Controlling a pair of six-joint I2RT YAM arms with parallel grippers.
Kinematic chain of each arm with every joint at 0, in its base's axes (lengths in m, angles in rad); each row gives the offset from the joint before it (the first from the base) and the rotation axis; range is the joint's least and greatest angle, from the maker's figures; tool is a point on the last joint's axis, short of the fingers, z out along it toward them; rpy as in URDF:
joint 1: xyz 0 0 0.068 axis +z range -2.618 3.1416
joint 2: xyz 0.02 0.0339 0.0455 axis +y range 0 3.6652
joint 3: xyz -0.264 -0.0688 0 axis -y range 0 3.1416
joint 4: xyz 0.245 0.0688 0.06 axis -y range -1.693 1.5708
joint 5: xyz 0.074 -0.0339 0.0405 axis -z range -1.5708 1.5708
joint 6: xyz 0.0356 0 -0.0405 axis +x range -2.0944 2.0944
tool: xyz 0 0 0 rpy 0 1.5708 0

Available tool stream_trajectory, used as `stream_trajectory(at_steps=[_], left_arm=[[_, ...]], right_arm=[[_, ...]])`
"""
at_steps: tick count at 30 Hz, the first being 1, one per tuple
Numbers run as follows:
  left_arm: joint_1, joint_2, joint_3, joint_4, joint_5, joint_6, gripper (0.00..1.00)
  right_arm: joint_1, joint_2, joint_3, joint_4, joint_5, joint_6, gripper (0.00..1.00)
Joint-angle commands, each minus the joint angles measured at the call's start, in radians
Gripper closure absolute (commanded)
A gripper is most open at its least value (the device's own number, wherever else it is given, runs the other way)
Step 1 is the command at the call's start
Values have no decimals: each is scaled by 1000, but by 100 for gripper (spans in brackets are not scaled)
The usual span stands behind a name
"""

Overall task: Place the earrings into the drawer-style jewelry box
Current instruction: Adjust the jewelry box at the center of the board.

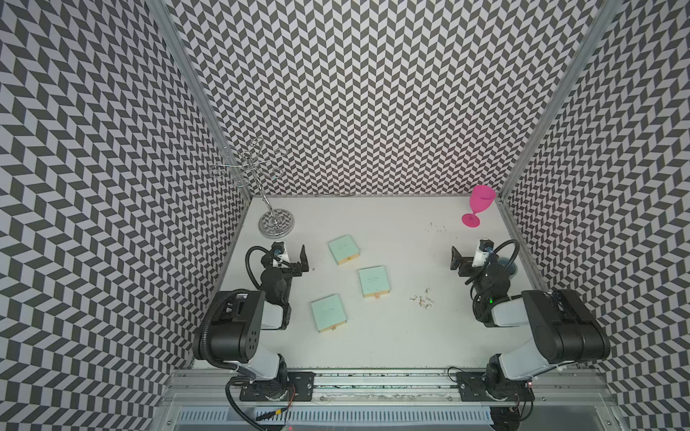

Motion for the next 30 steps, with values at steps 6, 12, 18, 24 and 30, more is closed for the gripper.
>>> stream_trajectory(at_steps=[6,12,18,24,30], left_arm=[[-2,-1,7,4,-10,-9,0],[-3,0,8,5,-10,-9,0],[-2,-1,8,3,-11,-9,0],[-3,0,8,3,-10,-9,0],[-3,-4,10,-1,-9,-9,0]], right_arm=[[4,-11,7,67,3,-11,1],[4,-11,7,68,2,-11,1],[4,-12,7,70,3,-11,1],[5,-9,7,70,5,-8,1],[4,-8,5,76,-3,-19,1]])
